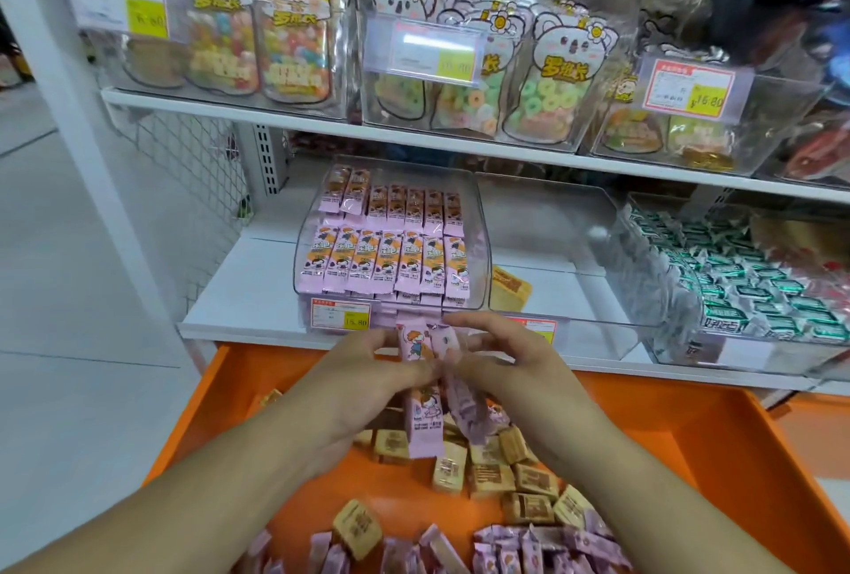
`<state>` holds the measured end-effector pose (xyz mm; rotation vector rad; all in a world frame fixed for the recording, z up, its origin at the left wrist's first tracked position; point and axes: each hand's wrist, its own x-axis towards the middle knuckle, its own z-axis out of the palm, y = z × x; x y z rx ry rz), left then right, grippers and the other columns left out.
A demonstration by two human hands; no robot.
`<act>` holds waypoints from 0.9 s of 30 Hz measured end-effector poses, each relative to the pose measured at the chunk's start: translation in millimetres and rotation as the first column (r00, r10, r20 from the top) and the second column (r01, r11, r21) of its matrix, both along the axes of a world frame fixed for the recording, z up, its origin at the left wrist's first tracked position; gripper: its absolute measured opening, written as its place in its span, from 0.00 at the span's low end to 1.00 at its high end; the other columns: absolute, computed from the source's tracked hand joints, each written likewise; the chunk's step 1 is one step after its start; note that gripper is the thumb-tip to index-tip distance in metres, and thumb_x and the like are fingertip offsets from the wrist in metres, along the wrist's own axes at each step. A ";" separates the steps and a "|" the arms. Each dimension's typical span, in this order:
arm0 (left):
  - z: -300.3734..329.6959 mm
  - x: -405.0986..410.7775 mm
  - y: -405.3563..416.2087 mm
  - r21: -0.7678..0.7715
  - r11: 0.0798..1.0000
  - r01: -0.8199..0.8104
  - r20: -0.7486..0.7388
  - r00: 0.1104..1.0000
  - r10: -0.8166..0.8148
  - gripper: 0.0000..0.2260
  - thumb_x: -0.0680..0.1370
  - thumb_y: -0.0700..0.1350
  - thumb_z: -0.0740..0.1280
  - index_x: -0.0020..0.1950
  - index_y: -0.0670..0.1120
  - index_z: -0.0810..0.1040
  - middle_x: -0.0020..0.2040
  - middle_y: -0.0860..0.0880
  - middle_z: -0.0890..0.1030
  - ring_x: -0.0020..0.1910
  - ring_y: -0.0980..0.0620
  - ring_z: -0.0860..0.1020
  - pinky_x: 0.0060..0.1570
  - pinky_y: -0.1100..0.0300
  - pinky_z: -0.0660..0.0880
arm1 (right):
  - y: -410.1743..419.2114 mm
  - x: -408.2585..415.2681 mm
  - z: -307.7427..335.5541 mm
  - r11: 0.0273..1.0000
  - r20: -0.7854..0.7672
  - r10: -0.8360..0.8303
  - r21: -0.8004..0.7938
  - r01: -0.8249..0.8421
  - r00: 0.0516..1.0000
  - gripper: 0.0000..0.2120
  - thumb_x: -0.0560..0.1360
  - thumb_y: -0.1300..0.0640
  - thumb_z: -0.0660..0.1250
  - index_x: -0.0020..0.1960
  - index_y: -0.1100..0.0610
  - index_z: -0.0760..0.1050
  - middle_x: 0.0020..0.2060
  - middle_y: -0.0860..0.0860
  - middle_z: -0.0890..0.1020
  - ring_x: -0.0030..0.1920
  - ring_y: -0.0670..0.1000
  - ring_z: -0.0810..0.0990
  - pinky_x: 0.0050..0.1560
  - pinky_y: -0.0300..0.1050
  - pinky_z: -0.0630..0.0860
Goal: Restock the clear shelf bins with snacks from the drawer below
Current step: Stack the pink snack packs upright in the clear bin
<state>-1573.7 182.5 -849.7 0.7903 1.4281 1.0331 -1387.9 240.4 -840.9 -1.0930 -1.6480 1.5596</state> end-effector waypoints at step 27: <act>15.3 -1.9 -12.3 0.198 0.963 -0.184 -0.129 0.969 0.212 0.29 0.74 0.56 0.78 0.72 0.67 0.71 0.55 0.56 0.82 0.53 0.61 0.79 0.46 0.62 0.72 | -15.8 -5.7 6.3 0.999 0.043 -0.019 0.040 0.017 0.999 0.25 0.77 0.61 0.76 0.63 0.34 0.77 0.51 0.46 0.81 0.51 0.47 0.86 0.50 0.51 0.85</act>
